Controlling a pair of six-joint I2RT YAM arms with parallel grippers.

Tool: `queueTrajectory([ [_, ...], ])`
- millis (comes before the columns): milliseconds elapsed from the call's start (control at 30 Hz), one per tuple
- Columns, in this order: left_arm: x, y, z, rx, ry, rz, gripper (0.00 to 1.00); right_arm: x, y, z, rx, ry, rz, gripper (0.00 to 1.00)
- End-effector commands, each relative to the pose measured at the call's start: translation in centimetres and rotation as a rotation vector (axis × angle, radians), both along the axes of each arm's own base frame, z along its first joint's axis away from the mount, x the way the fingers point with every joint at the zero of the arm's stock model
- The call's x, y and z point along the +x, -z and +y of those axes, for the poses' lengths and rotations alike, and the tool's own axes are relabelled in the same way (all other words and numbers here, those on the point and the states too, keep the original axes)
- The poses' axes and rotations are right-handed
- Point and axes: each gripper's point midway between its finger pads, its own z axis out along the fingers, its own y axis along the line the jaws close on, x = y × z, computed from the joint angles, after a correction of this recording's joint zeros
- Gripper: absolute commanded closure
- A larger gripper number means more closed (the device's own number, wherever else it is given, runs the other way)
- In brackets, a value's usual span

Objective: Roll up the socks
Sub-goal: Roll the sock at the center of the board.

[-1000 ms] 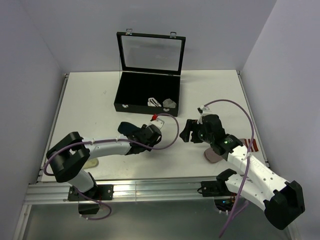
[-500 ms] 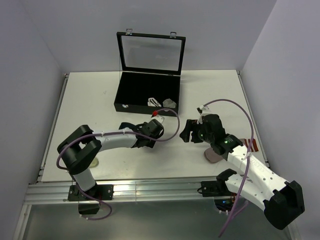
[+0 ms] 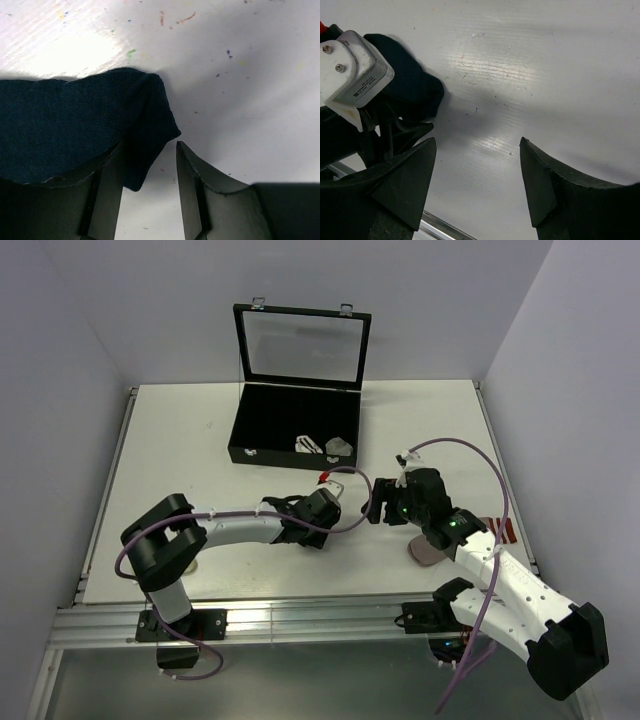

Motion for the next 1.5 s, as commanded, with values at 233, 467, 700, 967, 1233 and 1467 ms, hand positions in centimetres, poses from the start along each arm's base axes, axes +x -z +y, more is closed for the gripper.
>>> queueTrajectory([
  [233, -1.1, -0.9, -0.6, 0.055, 0.045, -0.054, 0.52, 0.3, -0.3, -0.5, 0.011, 0.030, -0.027, 0.26],
  [467, -0.8, 0.6, -0.4, 0.088, 0.029, -0.056, 0.66, 0.1, -0.1, -0.3, 0.032, 0.031, -0.018, 0.26],
  [700, -1.1, 0.8, -1.2, 0.056, 0.043, -0.033, 0.99, -0.2, -0.2, 0.2, 0.059, 0.013, -0.013, 0.26],
  [967, -1.5, -2.1, -3.0, -0.211, 0.048, 0.121, 1.00, -0.4, -0.3, 1.7, 0.136, -0.016, 0.016, 0.27],
  [1233, 0.0, -3.3, -2.9, -0.359, -0.001, 0.207, 1.00, -0.3, 1.7, 3.1, 0.173, 0.015, 0.171, 0.30],
  [1467, 0.7, -3.3, -2.9, -0.416, -0.044, 0.224, 0.99, 0.3, 2.9, 5.7, 0.221, 0.084, 0.327, 0.30],
])
